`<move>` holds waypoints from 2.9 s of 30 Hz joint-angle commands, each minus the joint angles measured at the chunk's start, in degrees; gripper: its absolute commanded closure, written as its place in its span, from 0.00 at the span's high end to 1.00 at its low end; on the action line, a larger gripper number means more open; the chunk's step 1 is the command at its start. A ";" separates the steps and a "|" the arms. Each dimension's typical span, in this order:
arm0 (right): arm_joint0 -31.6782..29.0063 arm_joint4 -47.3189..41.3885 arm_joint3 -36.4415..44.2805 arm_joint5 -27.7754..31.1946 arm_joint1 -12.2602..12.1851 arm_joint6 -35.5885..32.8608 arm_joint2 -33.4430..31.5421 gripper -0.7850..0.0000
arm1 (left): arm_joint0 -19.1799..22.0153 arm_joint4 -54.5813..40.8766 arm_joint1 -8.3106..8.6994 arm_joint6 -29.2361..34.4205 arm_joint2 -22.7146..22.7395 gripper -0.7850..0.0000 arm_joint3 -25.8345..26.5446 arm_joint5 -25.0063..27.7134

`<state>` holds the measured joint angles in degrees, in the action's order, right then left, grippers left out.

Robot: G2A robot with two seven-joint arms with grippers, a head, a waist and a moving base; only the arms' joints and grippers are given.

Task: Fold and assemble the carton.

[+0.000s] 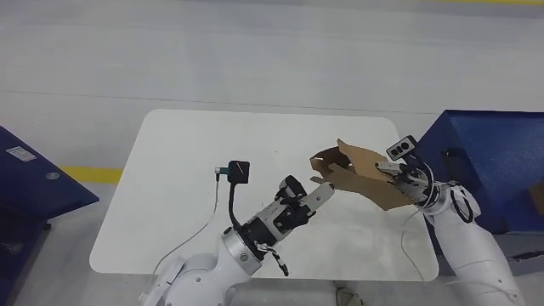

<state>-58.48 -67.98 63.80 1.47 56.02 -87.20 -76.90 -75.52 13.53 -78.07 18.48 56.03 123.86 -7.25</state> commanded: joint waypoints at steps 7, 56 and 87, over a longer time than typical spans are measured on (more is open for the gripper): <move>-1.38 -1.81 3.89 -3.15 0.00 -0.80 -0.59 0.00 | 0.22 -0.01 0.62 4.87 4.05 1.00 -1.59 -3.84; -2.84 -2.77 9.18 -2.55 -0.32 -0.80 -2.67 0.00 | 4.83 -3.56 -0.64 3.15 -0.30 1.00 -10.52 -7.99; -2.61 -3.72 8.49 -1.12 0.65 -0.79 -2.24 0.00 | 7.70 -6.28 -1.21 4.32 0.46 1.00 -17.69 -9.08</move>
<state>-61.12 -71.72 72.37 0.30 56.63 -88.00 -79.12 -67.63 7.32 -79.32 22.64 56.32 106.09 -16.43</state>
